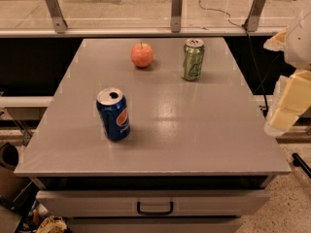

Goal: Pick green can

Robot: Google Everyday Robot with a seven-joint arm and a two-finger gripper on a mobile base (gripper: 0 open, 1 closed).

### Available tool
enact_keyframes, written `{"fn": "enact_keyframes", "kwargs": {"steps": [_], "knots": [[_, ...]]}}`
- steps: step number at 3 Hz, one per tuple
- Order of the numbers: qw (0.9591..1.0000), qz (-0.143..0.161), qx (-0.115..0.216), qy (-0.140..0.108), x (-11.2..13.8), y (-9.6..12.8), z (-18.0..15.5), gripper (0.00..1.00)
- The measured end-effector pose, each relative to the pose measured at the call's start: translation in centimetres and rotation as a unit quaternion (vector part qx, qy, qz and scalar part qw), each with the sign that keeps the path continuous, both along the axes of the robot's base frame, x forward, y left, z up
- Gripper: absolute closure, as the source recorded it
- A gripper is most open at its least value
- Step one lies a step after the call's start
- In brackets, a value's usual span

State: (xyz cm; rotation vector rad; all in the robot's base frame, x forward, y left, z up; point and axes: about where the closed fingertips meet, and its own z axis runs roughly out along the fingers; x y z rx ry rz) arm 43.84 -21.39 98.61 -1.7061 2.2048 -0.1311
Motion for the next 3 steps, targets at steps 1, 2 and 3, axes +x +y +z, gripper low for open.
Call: {"fn": "enact_keyframes", "kwargs": {"steps": [1, 2, 3], "knots": [[1.0, 0.0, 0.0, 0.0, 0.0, 0.0, 0.0, 0.0], [0.9993, -0.024, 0.023, -0.017, 1.4, -1.4, -0.2, 0.0], [0.994, -0.076, 0.056, -0.055, 3.0, -4.2, -0.7, 0.0]]}}
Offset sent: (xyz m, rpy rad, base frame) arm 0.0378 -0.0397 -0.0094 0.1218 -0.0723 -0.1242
